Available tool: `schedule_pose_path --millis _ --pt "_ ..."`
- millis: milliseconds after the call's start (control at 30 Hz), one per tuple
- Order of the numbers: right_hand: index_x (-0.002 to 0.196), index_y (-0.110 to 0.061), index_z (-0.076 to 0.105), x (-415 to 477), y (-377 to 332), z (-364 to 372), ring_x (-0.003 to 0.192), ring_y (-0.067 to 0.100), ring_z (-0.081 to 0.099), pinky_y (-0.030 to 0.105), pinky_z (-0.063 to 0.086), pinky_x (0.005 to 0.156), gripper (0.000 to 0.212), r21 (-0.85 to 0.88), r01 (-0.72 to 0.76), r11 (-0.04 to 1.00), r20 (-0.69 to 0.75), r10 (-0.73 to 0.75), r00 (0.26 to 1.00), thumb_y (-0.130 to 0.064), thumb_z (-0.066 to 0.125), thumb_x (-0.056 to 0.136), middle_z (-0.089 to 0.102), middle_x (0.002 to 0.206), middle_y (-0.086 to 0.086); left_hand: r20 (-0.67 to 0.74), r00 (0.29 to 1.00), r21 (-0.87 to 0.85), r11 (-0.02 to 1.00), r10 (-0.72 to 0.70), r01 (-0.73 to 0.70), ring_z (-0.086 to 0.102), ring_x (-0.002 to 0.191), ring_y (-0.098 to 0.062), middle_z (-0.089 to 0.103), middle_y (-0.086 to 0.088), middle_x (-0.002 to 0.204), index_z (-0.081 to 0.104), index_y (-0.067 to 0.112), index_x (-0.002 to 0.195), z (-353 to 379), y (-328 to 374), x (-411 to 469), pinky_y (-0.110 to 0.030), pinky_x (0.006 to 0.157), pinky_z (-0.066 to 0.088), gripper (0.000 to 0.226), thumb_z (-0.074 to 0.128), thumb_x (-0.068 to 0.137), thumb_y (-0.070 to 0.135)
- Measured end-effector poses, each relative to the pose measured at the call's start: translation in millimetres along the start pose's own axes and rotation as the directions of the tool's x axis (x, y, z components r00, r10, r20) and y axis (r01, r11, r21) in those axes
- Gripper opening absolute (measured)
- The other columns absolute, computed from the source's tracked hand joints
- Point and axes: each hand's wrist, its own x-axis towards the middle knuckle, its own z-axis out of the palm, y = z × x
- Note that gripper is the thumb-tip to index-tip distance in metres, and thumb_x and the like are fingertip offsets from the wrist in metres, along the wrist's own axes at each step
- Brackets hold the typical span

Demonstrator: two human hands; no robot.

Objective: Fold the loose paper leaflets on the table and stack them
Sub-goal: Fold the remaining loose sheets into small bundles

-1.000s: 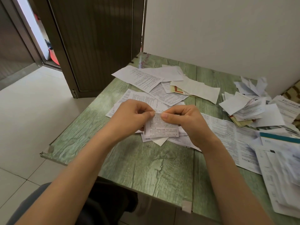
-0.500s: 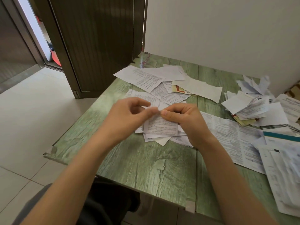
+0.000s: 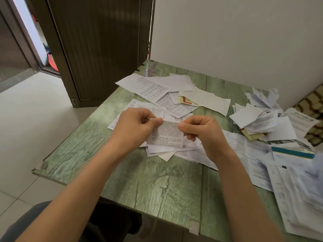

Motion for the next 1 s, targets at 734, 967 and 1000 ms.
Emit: schedule_pose_path --millis 734,967,1000 --pt "0.097 -0.013 0.044 3.2 20.1 -71.4 0.046 -0.001 0.054 0.012 0.043 0.047 0.008 0.113 0.399 0.910 -0.993 0.122 0.001 -0.007 0.049 0.094 0.060 0.082 -0.001 -0.104 0.990 -0.085 0.992 -0.099 0.090 0.063 0.054 -0.008 0.069 0.002 0.067 0.067 0.014 0.079 4.5 -4.3 -3.5 -0.028 0.062 0.054 0.020 0.054 0.094 0.017" --pt "0.108 -0.014 0.046 14.2 30.9 -76.4 0.085 0.024 0.066 0.027 0.058 0.070 0.017 0.213 0.132 0.968 -0.965 0.188 0.182 -0.008 0.053 0.093 0.057 0.109 0.009 -0.108 0.991 -0.053 0.996 -0.077 0.072 0.063 0.054 -0.009 0.069 0.003 0.066 0.067 0.014 0.079 6.5 -1.3 -5.9 -0.031 0.063 0.054 0.020 0.054 0.093 0.016" --pt "0.109 -0.012 0.047 15.6 31.6 -74.7 0.085 0.024 0.066 0.029 0.058 0.070 0.017 0.171 0.080 0.982 -0.965 0.151 0.215 -0.008 0.054 0.093 0.057 0.106 0.008 -0.111 0.991 -0.051 0.996 -0.076 0.070 0.063 0.054 -0.009 0.069 0.003 0.066 0.067 0.014 0.078 6.3 -1.3 -5.7 -0.031 0.062 0.054 0.020 0.054 0.093 0.016"
